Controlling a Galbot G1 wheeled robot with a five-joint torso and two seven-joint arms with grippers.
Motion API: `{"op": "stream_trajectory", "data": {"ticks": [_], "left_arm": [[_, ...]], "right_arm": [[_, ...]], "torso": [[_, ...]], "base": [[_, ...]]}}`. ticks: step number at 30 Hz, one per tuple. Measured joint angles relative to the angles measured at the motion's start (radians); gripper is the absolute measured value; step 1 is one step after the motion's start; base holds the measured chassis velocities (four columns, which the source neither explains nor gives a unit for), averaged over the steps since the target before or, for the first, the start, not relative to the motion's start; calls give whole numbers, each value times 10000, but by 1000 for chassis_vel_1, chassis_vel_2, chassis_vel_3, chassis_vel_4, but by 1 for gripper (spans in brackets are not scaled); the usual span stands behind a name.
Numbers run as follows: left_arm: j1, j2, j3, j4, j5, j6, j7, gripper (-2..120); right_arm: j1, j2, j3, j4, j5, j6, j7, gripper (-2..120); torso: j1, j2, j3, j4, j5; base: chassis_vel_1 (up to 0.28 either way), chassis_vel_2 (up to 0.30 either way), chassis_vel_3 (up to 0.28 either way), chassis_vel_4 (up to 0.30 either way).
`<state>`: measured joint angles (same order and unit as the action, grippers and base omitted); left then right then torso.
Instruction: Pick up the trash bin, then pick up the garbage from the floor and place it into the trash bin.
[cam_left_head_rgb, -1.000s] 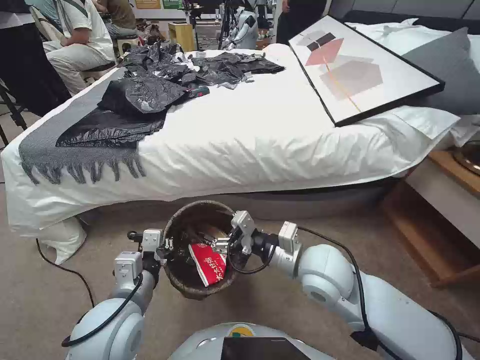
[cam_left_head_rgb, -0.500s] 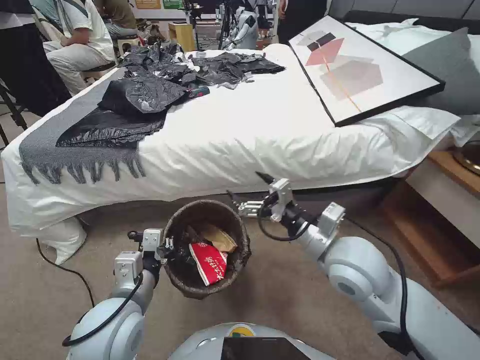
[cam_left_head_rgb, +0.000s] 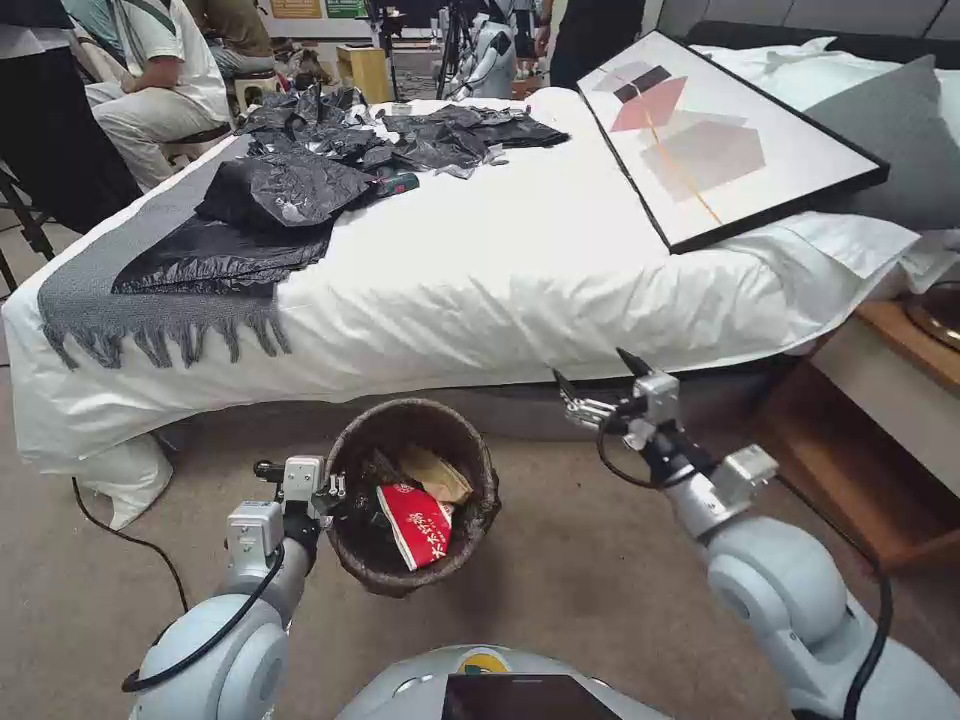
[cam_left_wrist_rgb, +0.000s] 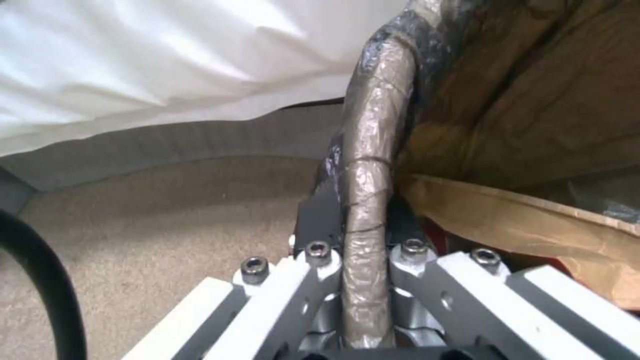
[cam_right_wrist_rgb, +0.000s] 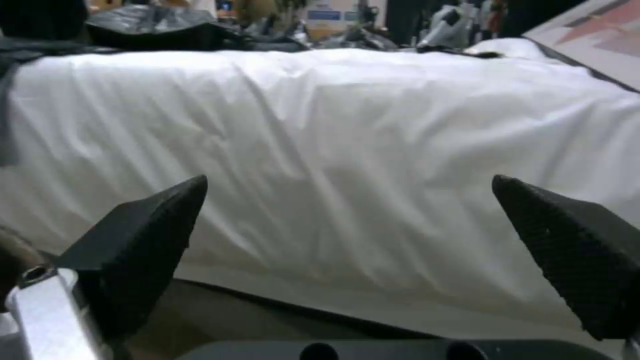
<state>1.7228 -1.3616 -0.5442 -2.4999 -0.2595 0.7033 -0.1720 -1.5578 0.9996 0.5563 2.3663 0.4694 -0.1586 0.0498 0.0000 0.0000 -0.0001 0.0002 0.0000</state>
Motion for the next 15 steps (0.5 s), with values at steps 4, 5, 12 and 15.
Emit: {"op": "stream_trajectory", "data": {"ticks": [4,5,12,15], "left_arm": [[-9,8,2,-1,0,-14,40,2],[-10,13,-11,-1,-1,-15,44,2],[-18,20,-35,-1,1,-16,43,2],[-21,10,-16,0,11,-16,36,2]], "right_arm": [[-1007,1005,719,-122,-831,544,-374,100],[-1290,1494,968,-157,-1094,704,-578,100],[-2364,2965,1543,-178,-1773,1428,-969,100],[-2662,3290,1577,-209,-2090,1780,-1041,100]], "torso": [[0,0,0,-2,-2],[0,0,0,-5,0],[0,0,0,-1,-2],[0,0,0,-1,-2]], "base": [[0,0,0,0],[0,0,0,0],[0,0,0,0],[0,0,0,0]]}}
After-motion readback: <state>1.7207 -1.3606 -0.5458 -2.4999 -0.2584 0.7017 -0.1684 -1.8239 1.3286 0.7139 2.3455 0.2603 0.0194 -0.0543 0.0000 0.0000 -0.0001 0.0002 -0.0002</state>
